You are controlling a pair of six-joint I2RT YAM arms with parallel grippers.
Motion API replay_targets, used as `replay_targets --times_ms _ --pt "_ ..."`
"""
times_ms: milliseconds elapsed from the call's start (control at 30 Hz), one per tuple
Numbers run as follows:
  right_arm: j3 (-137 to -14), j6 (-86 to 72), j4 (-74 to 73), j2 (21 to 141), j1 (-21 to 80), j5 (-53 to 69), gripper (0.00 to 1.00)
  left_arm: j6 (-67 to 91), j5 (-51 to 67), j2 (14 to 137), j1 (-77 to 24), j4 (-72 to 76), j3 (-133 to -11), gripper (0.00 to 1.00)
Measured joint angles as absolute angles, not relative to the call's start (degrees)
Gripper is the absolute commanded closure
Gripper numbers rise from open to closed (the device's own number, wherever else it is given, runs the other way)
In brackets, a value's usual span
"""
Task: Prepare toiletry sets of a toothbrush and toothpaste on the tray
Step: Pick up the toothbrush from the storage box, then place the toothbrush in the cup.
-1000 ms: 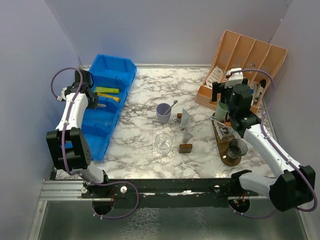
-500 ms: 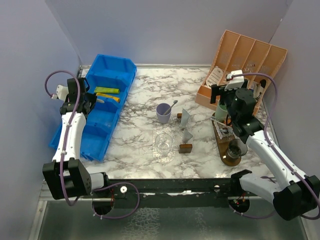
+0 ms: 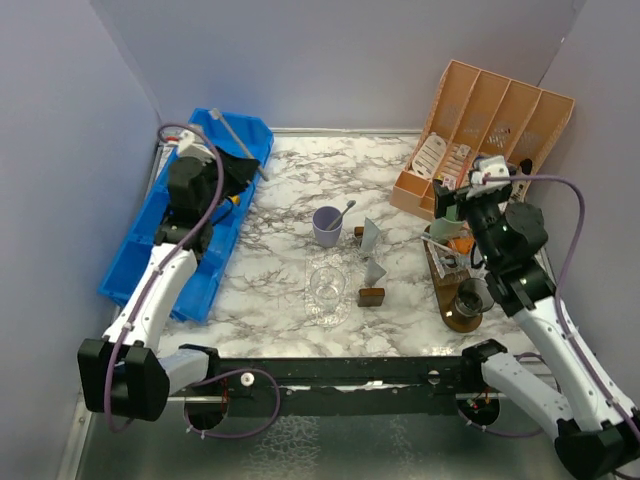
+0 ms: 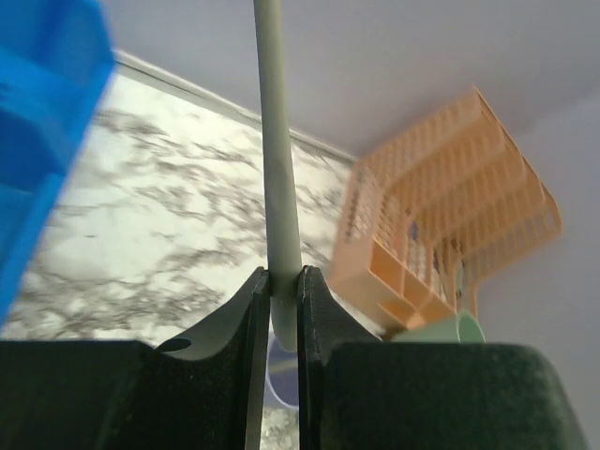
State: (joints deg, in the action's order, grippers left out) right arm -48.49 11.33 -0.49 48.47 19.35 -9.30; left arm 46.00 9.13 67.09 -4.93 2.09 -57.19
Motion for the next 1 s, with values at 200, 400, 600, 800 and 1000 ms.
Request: replay_targets --times_ms 200,400,600,800,1000 --pt "-42.09 16.86 -2.04 31.62 20.78 -0.93 0.09 37.50 13.50 62.35 -19.07 14.41 -48.21 1.00" --pt "-41.39 13.76 -7.62 16.05 20.95 3.77 0.09 29.54 20.80 54.65 -24.08 21.87 -42.63 1.00" --pt "-42.00 9.58 -15.90 9.78 20.93 3.73 0.09 21.76 30.57 49.84 -25.76 29.28 -37.01 1.00" --pt "-45.54 8.19 -19.99 7.68 20.95 1.54 0.08 17.50 36.64 54.19 -28.73 35.22 -34.61 1.00" --pt "-47.42 7.44 -21.76 7.66 20.95 1.45 0.08 15.59 40.75 58.81 -31.18 42.52 -29.56 1.00"
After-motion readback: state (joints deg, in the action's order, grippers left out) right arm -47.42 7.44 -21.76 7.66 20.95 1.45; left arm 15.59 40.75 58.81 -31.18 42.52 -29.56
